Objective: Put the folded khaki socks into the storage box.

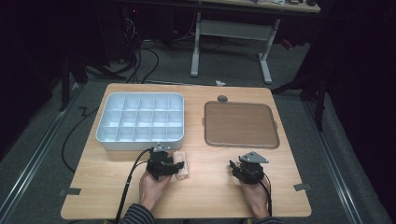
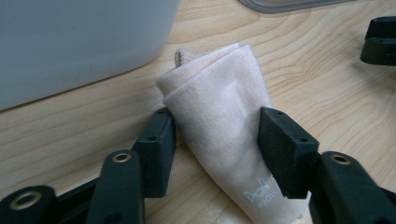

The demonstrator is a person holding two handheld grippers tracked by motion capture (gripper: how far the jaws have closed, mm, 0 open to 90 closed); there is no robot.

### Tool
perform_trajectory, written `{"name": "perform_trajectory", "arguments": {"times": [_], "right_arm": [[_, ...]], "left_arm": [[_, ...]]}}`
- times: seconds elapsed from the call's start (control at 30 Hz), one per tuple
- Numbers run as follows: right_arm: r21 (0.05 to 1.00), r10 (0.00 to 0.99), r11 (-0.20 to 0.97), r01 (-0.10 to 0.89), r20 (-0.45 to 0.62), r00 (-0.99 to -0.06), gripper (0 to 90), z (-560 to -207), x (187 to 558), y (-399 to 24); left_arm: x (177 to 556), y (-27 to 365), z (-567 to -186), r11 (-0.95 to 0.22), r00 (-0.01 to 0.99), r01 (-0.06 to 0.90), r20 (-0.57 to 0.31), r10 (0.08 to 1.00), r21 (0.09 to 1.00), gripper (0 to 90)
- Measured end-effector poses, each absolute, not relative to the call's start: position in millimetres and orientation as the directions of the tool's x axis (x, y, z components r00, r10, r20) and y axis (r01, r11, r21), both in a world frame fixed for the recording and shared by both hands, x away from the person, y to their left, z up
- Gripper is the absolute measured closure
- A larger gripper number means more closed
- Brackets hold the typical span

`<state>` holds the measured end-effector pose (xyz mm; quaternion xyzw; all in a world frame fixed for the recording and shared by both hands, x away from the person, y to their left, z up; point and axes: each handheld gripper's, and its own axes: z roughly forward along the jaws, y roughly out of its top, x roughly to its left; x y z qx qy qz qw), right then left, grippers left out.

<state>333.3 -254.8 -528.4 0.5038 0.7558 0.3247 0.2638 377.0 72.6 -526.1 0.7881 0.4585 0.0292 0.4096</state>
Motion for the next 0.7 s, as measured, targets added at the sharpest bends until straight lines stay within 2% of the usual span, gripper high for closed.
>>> {"name": "perform_trajectory", "arguments": {"times": [0.2,0.37,0.7], "right_arm": [[0.740,0.932,0.297,0.603,-0.085,-0.354,52.2,-530.8,335.4,-254.1],[0.733,0.944,0.236,0.638,-0.017,-0.330,45.3,-531.1,338.7,-259.6],[0.733,0.947,0.233,0.639,-0.022,-0.320,44.1,-531.2,338.3,-258.7]], "left_arm": [[376.9,72.4,-526.0,-0.252,0.591,0.691,-0.330,0.736,0.677,56.4],[375.7,71.5,-525.8,-0.256,0.600,0.684,-0.327,0.730,0.683,61.6],[374.4,72.4,-522.7,-0.289,0.631,0.661,-0.305,0.713,0.693,71.5]]}}
